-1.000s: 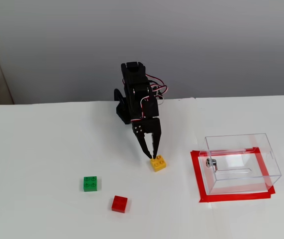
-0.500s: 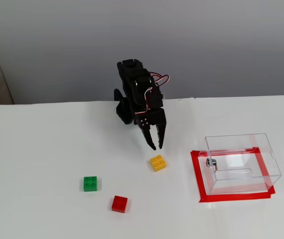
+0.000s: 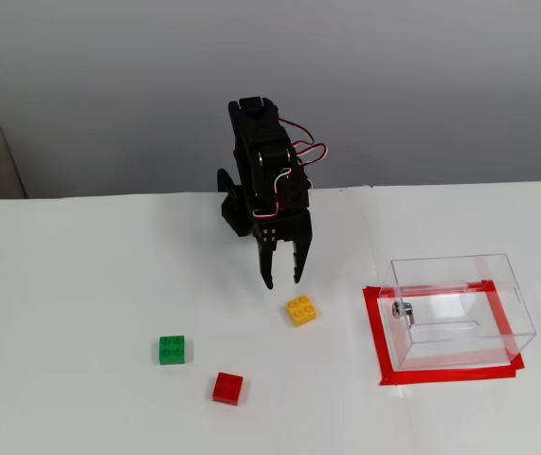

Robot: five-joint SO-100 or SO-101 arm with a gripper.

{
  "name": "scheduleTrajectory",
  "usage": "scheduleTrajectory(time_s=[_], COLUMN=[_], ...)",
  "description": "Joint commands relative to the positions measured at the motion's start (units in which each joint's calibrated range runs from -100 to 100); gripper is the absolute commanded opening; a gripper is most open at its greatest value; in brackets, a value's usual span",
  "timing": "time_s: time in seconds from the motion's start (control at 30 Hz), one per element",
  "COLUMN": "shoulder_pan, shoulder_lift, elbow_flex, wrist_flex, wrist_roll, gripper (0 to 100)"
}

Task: Pick the yellow lego brick and place it into the transparent box

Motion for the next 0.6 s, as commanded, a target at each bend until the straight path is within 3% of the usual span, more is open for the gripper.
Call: scheduleTrajectory(time_s=[0.0, 0.1, 0.33, 0.57], shoulder_pan=[-0.12, -0.64, -4.33, -4.78], shoulder_lift=[2.46, 4.07, 5.01, 5.26], elbow_flex=[-2.22, -2.4, -2.22, -2.4], wrist_flex=[-0.29, -0.2, 0.06, 0.15], wrist_roll=[0.21, 0.21, 0.11, 0.05], gripper=[17, 19, 37, 38])
